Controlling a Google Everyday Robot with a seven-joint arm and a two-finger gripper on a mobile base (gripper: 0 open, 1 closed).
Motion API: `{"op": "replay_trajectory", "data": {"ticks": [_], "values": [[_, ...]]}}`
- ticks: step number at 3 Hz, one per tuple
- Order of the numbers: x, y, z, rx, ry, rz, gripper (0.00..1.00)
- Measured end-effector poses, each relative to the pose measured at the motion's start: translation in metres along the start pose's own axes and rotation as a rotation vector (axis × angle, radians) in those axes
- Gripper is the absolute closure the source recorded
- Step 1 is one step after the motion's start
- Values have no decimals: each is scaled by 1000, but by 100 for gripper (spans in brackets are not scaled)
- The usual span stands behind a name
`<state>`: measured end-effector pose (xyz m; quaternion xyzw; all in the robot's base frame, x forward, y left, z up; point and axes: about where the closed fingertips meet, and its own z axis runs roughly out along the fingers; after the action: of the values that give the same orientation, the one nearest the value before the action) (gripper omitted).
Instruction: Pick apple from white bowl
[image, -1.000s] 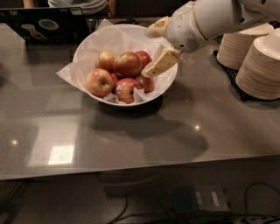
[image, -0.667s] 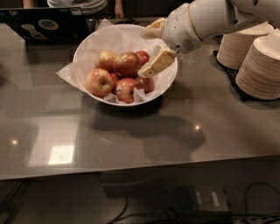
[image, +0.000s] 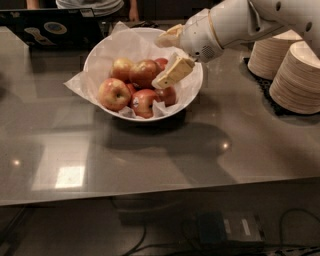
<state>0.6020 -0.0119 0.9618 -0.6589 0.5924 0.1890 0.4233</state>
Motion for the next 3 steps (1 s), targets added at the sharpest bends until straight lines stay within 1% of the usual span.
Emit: {"op": "replay_trajectory", "data": {"ticks": [1, 3], "values": [[-2, -1, 12, -30, -20, 8, 30], [-1, -2, 34, -92, -31, 34, 31]]}}
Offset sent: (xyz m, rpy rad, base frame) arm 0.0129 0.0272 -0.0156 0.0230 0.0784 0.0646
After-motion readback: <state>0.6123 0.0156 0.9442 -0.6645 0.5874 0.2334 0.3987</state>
